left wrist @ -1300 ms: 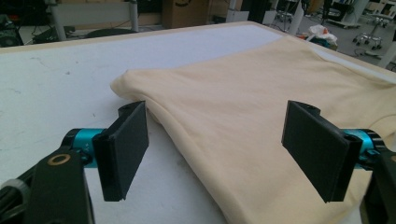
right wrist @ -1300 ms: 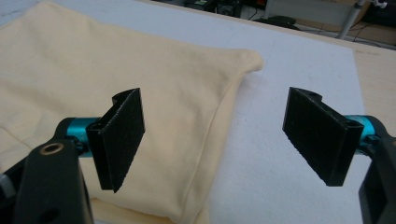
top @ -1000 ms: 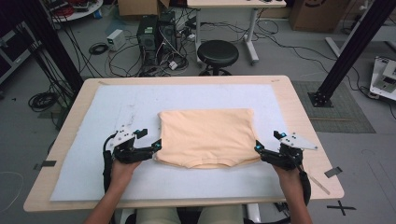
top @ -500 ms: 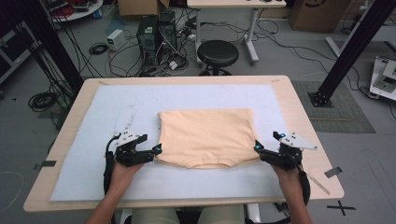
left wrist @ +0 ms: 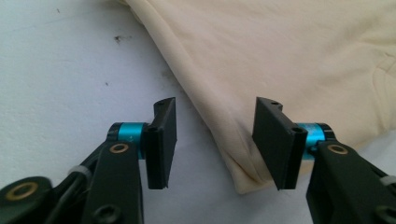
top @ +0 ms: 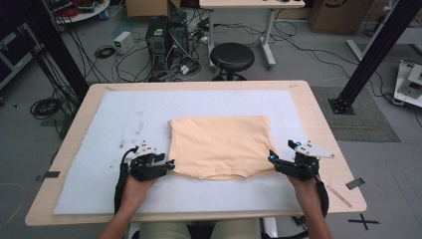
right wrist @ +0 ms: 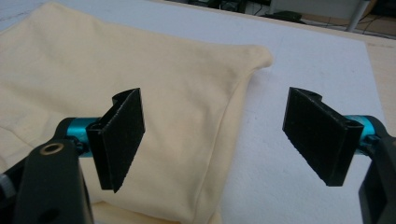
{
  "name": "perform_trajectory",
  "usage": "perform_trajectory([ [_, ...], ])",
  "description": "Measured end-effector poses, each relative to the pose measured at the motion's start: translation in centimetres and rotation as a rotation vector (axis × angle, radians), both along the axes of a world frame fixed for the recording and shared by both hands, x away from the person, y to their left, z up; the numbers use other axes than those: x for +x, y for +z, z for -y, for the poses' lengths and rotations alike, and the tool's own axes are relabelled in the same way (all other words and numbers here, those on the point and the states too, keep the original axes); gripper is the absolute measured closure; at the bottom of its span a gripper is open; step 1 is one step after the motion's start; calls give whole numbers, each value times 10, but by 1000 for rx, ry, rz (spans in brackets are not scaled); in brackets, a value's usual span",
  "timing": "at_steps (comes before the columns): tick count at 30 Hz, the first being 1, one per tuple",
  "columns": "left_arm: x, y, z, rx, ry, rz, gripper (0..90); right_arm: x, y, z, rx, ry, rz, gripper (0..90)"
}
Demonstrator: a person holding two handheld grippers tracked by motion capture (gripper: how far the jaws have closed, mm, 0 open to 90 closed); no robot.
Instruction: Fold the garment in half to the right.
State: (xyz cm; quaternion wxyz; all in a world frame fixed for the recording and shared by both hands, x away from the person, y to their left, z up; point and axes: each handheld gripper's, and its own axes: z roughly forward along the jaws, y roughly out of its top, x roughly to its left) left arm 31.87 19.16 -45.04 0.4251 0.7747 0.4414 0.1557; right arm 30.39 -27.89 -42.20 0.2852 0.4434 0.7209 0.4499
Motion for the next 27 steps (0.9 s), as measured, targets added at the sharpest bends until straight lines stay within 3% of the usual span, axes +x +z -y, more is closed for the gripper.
perform_trajectory([
  [17, -2, -1, 3, 15, 0, -29, 679, 2, 2, -5, -1, 13, 2, 212],
  [20, -3, -1, 4, -1, -6, -43, 786, 4, 3, -9, -1, 21, 6, 212],
  [24, -5, -1, 6, 10, -4, -32, 819, 7, 6, -16, 11, 43, 7, 212],
  [27, -5, -1, 4, -8, -3, -42, 827, 11, 9, -23, 35, 63, -1, 212],
])
